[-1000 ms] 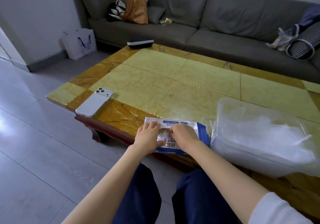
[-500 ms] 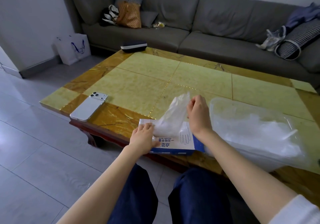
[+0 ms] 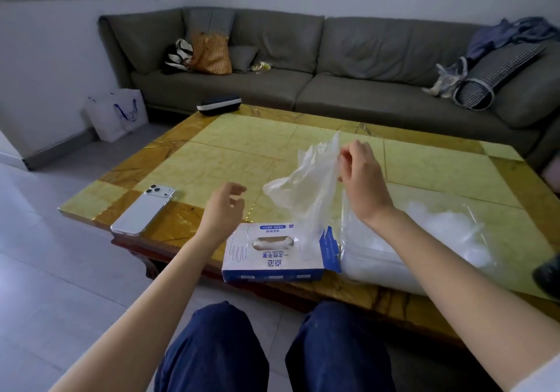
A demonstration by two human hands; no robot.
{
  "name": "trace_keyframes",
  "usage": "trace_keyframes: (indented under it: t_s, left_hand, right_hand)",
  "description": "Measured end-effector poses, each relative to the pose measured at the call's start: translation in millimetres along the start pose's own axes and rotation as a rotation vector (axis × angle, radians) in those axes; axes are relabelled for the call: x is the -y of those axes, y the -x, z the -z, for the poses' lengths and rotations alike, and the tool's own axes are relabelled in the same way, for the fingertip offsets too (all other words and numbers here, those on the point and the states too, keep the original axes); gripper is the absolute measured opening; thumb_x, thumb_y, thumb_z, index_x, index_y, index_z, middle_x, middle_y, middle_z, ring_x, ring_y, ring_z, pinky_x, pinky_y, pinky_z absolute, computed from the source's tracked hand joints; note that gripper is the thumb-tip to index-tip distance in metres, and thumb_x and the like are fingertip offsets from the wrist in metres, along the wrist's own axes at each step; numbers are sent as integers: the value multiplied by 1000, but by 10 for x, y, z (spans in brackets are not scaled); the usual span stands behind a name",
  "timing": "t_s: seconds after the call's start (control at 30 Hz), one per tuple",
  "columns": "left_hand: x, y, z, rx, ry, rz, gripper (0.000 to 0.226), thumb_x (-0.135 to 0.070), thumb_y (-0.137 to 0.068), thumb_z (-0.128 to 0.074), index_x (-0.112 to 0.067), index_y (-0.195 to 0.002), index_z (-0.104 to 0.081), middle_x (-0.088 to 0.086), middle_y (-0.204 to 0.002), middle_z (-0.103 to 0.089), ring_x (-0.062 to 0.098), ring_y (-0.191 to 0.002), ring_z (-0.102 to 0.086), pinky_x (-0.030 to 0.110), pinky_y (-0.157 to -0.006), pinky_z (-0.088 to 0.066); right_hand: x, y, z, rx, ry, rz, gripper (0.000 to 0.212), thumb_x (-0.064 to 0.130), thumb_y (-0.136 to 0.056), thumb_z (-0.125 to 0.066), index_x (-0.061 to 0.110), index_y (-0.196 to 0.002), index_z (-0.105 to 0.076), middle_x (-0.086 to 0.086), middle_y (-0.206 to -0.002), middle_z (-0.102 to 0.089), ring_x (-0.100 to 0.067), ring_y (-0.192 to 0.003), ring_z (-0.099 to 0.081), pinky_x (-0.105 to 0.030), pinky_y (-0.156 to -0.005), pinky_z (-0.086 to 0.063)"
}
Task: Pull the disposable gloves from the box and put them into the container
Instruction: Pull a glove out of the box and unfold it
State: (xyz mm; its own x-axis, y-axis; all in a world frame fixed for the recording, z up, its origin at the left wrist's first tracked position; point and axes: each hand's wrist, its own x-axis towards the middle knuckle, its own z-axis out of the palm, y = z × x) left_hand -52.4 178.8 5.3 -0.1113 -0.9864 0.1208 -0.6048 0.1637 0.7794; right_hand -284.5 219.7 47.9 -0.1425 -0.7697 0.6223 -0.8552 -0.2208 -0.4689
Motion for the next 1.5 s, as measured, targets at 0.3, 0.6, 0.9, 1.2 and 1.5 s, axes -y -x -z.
trace_keyframes:
  t_s: [0.3,0.6,0.9,1.2,1.5]
  left_hand:
    - [-894,-30,-146,298,17,-347,20,-18,-87,-65,-16,-106,-63,-12,-88,-61,3,-73,-57,18,-69,-49]
    - [-876,-17,-218,205,201,-294,7,-12,-89,-61,-13,-84,-65,-5,-73,-65,-3,-56,-56,10,-57,-45]
    - [-839,88,-253,255,282,-159,13,-21,-92,-58,-9,-90,-61,-3,-95,-65,12,-58,-60,25,-56,-48]
    - [-761,56,-319,158,192,-201,2,-9,-89,-61,-9,-86,-60,0,-67,-59,-1,-43,-52,13,-45,-41]
    - [-324,11,-293,-16,101,-241,6,-3,-89,-59,-5,-84,-57,6,-76,-63,16,-67,-61,23,-65,-52]
  right_hand:
    - [43,218,10,155,-83,103,17,16,-99,-43,2,-99,-54,0,-93,-44,-12,-72,-48,-15,-64,-41]
    - [81,302,18,315,-425,-199,41,28,-86,-65,9,-118,-46,3,-103,-57,-12,-94,-57,-15,-78,-47]
    - [144,279,-75,202,-486,-216,16,9,-95,-52,6,-110,-49,-2,-95,-64,-8,-81,-61,-12,-70,-50]
    - [99,236,-69,131,-193,-90,14,17,-88,-64,6,-86,-72,-2,-77,-59,-16,-69,-52,-10,-63,-37]
    - [-67,186,132,27,-224,-312,18,15,-96,-52,3,-96,-66,0,-73,-59,-9,-61,-56,-30,-63,-55]
